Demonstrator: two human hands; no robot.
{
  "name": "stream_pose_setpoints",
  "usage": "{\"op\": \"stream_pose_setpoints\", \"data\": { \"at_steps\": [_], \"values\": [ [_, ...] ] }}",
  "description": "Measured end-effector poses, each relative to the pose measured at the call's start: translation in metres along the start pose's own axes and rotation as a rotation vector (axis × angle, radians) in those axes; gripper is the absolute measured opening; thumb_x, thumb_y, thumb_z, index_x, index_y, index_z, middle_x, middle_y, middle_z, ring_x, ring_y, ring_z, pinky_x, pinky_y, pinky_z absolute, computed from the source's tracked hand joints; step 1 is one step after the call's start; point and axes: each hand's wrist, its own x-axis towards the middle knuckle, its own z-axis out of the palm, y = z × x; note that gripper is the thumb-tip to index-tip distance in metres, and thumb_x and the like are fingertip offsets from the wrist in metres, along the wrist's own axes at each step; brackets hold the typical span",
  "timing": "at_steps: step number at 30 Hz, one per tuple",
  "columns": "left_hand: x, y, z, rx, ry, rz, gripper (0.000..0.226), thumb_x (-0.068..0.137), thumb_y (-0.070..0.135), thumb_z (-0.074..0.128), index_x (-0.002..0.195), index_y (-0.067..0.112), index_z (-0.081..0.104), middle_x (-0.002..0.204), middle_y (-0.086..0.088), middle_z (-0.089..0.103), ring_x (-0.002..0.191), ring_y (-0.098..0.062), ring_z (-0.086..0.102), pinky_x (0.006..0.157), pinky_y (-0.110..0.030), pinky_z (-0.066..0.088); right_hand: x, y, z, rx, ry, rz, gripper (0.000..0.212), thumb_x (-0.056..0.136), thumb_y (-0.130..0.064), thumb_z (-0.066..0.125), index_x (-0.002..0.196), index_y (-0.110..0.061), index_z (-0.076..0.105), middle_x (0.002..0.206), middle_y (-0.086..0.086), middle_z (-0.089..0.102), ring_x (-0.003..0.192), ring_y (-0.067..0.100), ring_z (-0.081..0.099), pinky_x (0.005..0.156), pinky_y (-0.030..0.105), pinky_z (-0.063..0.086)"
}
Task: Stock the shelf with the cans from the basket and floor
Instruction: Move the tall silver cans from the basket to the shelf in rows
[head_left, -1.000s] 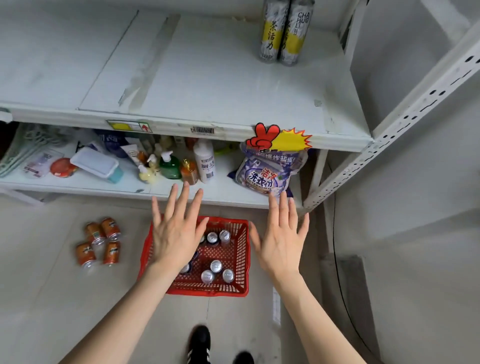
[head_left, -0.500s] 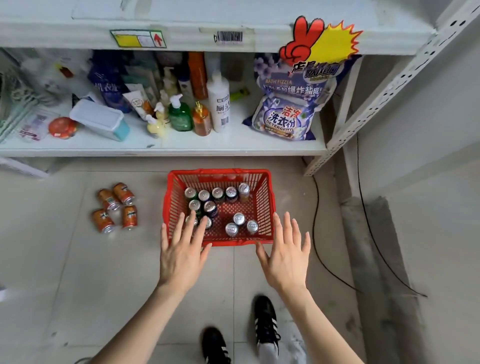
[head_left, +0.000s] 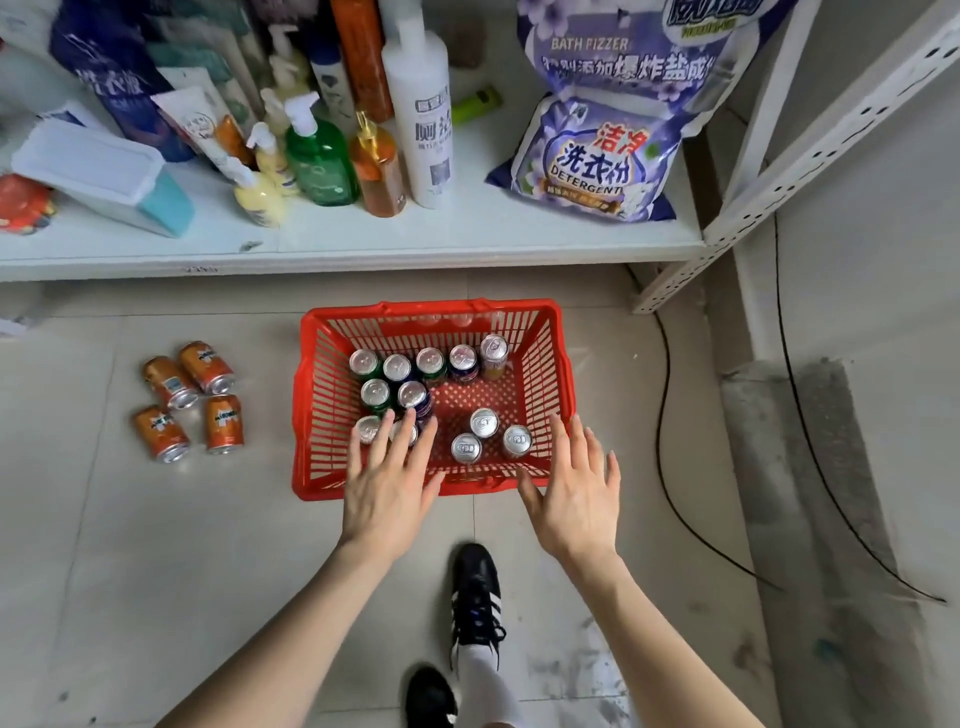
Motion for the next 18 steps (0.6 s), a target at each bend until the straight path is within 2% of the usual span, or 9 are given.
{"op": "stream_pose_setpoints", "data": {
  "at_steps": [7, 10, 14, 18],
  "values": [
    [0.055, -0.007, 0.084, 0.018, -0.083, 0.016, 0.064, 0.095, 0.053, 0.038, 0.151, 0.025, 0.02, 0.159, -0.002, 0.02, 0.148, -0.022, 0.011, 0.117, -0.052, 0.01, 0.057, 0.015, 0.07, 0.029, -0.08, -0.009, 0.076, 0.095, -0.059, 0.039, 0.154, -0.014, 0.02, 0.16, 0.011, 0.024, 0.147, 0.03, 0.023, 0.119, 0.043, 0.018],
    [0.078, -0.009, 0.114, 0.019, -0.098, 0.034, 0.066, 0.095, 0.054, 0.037, 0.151, 0.026, 0.017, 0.159, -0.001, 0.02, 0.148, -0.022, 0.01, 0.118, -0.052, 0.009, 0.076, 0.02, 0.1, 0.064, -0.134, 0.0, 0.077, 0.094, -0.059, 0.04, 0.154, -0.016, 0.018, 0.161, 0.009, 0.021, 0.146, 0.03, 0.023, 0.119, 0.043, 0.019],
    [0.105, -0.008, 0.151, 0.018, -0.093, 0.077, 0.066, 0.093, 0.054, 0.042, 0.15, 0.024, 0.023, 0.157, -0.001, 0.026, 0.146, -0.023, 0.018, 0.118, -0.052, 0.011, 0.099, 0.026, 0.135, 0.107, -0.172, 0.026, 0.078, 0.094, -0.057, 0.043, 0.155, -0.017, 0.014, 0.162, 0.007, 0.02, 0.146, 0.029, 0.024, 0.118, 0.044, 0.024],
    [0.126, -0.002, 0.186, 0.009, -0.142, 0.125, 0.067, 0.094, 0.053, 0.04, 0.15, 0.025, 0.019, 0.157, -0.001, 0.024, 0.146, -0.023, 0.015, 0.117, -0.054, 0.013, 0.119, 0.035, 0.158, 0.115, -0.197, 0.066, 0.078, 0.094, -0.055, 0.046, 0.155, -0.019, 0.013, 0.162, 0.005, 0.019, 0.146, 0.027, 0.025, 0.116, 0.045, 0.027]
  ]
}}
